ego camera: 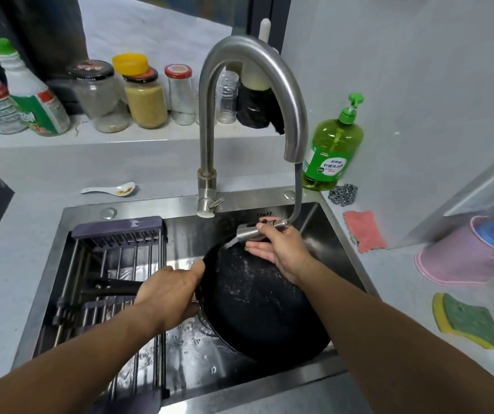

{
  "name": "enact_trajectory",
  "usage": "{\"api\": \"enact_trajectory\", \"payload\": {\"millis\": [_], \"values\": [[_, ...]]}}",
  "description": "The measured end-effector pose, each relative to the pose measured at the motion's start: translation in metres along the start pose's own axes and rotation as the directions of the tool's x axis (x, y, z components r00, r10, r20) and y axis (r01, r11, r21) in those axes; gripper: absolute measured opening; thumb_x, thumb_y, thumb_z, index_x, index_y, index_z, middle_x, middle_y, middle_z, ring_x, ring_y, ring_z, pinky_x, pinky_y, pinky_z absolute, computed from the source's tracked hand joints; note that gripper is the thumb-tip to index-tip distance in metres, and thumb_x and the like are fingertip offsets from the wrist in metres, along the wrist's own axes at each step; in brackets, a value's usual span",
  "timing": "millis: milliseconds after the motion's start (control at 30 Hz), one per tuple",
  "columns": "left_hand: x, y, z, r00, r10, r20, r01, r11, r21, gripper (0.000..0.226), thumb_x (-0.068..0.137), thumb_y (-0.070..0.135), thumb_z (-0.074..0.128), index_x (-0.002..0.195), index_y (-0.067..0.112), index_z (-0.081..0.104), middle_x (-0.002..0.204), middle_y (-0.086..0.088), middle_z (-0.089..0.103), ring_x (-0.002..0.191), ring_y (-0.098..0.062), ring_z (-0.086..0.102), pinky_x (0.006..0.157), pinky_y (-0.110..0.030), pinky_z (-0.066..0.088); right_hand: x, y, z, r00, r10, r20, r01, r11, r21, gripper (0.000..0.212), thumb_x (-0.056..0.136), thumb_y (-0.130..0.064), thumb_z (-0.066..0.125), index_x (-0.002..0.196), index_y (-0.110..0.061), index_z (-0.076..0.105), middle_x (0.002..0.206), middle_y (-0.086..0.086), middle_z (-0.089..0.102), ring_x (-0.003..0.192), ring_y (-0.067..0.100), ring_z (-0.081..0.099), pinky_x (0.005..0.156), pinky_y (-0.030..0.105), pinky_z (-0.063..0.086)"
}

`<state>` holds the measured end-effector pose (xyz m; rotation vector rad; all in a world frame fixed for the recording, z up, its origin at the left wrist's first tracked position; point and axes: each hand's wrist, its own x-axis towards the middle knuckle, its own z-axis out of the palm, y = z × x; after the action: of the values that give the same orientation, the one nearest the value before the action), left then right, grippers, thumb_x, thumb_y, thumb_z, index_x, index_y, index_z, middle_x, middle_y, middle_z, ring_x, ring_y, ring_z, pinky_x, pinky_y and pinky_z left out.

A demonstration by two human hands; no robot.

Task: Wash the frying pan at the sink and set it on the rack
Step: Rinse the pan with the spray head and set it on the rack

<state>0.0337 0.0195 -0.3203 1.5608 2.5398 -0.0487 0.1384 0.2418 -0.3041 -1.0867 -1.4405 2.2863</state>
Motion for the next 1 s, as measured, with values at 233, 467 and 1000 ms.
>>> {"api": "enact_trajectory", "payload": {"millis": [233, 467, 1000], "values": [[-0.003, -0.014, 0.019, 0.994, -0.080, -0.070, 0.069, 0.987, -0.144, 0.050, 0.080, 0.047, 0.069, 0.102, 0.032, 0.027, 0.086, 0.007, 0.067, 0.077, -0.020, 0.052, 0.069, -0.032, 0.041, -0.013, 0.004, 0.018, 0.937, 0.227, 0.265, -0.166, 0.958, -0.234, 0.036, 0.095, -0.018, 0.066, 0.124, 0.001, 0.057, 0.111, 0.027, 0.071, 0.092, 0.038, 0.073, 0.082, 0.042, 0.062], [0.002, -0.016, 0.013, 0.988, -0.096, -0.121, 0.090, 0.994, -0.058, 0.048, 0.083, 0.045, 0.067, 0.105, 0.027, 0.028, 0.088, 0.003, 0.069, 0.081, -0.025, 0.061, 0.071, -0.034, 0.041, -0.029, -0.016, -0.016, 0.808, 0.491, 0.326, -0.220, 0.765, -0.605, 0.029, 0.094, -0.018, 0.065, 0.119, -0.004, 0.060, 0.116, 0.033, 0.067, 0.083, 0.034, 0.073, 0.076, 0.041, 0.062], [0.011, -0.010, -0.016, 1.000, -0.028, -0.005, 0.029, 0.989, 0.145, 0.046, 0.084, 0.040, 0.066, 0.113, 0.026, 0.033, 0.090, 0.000, 0.072, 0.081, -0.029, 0.060, 0.068, -0.035, 0.044, -0.001, 0.011, -0.009, 0.981, 0.026, 0.193, 0.061, 0.899, -0.434, 0.027, 0.092, -0.006, 0.069, 0.115, -0.018, 0.065, 0.097, 0.014, 0.076, 0.085, 0.025, 0.075, 0.079, 0.032, 0.063]]}}
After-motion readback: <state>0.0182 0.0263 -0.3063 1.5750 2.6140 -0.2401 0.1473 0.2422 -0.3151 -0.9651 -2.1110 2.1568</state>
